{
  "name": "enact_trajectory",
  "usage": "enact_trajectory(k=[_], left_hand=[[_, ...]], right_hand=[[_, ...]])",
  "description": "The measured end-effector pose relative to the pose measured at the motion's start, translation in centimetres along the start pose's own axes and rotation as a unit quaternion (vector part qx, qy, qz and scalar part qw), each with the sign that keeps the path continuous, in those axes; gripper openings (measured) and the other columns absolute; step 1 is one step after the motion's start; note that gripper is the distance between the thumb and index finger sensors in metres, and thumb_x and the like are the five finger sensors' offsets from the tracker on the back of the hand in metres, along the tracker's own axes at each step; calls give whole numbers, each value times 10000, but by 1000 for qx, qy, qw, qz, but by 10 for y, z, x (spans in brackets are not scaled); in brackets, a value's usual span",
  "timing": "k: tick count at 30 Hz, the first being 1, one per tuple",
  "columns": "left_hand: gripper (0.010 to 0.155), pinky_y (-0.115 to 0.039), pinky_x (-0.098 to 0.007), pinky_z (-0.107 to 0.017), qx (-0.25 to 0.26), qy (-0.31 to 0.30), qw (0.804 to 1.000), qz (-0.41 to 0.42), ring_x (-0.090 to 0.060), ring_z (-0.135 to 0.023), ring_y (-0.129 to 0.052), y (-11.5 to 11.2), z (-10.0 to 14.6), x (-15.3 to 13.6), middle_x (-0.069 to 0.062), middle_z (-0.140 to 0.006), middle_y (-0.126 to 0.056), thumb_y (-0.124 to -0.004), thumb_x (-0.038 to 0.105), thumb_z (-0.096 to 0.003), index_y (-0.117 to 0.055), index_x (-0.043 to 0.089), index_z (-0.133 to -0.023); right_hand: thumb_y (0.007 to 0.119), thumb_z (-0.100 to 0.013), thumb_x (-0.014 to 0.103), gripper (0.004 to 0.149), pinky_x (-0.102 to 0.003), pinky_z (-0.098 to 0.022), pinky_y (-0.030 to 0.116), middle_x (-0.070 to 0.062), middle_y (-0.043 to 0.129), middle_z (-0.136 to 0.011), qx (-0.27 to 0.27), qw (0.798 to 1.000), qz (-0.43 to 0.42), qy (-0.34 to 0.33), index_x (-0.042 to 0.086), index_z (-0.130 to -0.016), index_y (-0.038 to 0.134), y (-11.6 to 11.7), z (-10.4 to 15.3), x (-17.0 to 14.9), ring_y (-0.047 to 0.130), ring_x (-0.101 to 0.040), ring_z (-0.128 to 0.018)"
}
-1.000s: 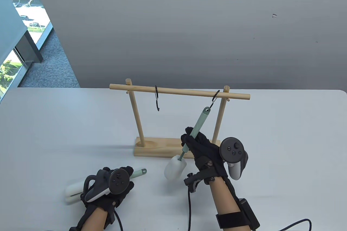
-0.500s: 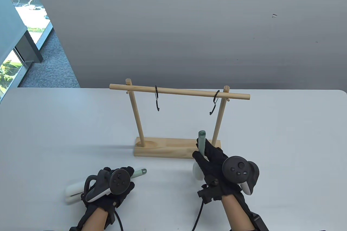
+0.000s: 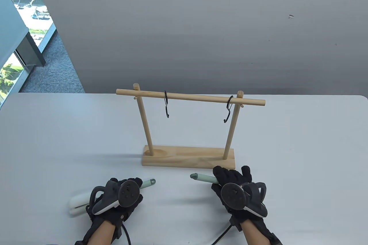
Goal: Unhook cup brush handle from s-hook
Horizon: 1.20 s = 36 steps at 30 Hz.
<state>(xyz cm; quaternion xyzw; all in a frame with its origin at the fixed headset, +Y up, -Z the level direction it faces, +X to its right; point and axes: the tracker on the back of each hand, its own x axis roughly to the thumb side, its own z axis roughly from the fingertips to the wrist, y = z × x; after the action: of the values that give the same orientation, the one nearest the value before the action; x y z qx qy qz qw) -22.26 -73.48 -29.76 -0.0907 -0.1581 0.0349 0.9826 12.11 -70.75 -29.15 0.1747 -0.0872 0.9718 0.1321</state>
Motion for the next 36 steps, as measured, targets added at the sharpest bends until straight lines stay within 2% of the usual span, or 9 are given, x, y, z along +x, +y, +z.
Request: enact_trajectory(k=[7, 15, 24, 36], left_hand=[[606, -525, -614, -684, -3, -3, 1000, -5, -436, -908, -810, -1, 0, 1, -146, -1015, -749, -735, 412, -431, -634, 153, -970], [608, -522, -615, -685, -15, -3, 1000, -10, -438, -913, -804, -3, 0, 1, -146, -1018, -744, -734, 412, -432, -631, 152, -971], [609, -521, -614, -686, -24, -5, 1000, -18, -436, -919, -798, -5, -1, 3, -143, -1022, -740, -732, 415, -432, -628, 156, -973], [610, -520, -614, -686, -32, -2, 999, -18, -439, -923, -792, -6, -1, 3, -146, -1027, -732, -731, 416, -432, -625, 157, -974]], right_hand=[[803, -458, 270, 572, -730, -636, 375, -279, 787, -888, 42, 998, 26, 26, 30, -960, 670, 13, -4, -4, 817, -521, -784], [804, -465, 244, 564, -736, -652, 323, -282, 738, -933, 95, 991, 28, 90, 44, -972, 659, 24, -5, -22, 739, -544, -847], [804, -473, 232, 555, -737, -664, 286, -280, 705, -962, 158, 973, 47, 159, 58, -979, 657, 38, -5, -35, 681, -554, -890], [797, -479, 231, 555, -736, -669, 275, -281, 674, -987, 189, 962, 53, 192, 66, -987, 646, 45, -4, -42, 642, -557, -921]])
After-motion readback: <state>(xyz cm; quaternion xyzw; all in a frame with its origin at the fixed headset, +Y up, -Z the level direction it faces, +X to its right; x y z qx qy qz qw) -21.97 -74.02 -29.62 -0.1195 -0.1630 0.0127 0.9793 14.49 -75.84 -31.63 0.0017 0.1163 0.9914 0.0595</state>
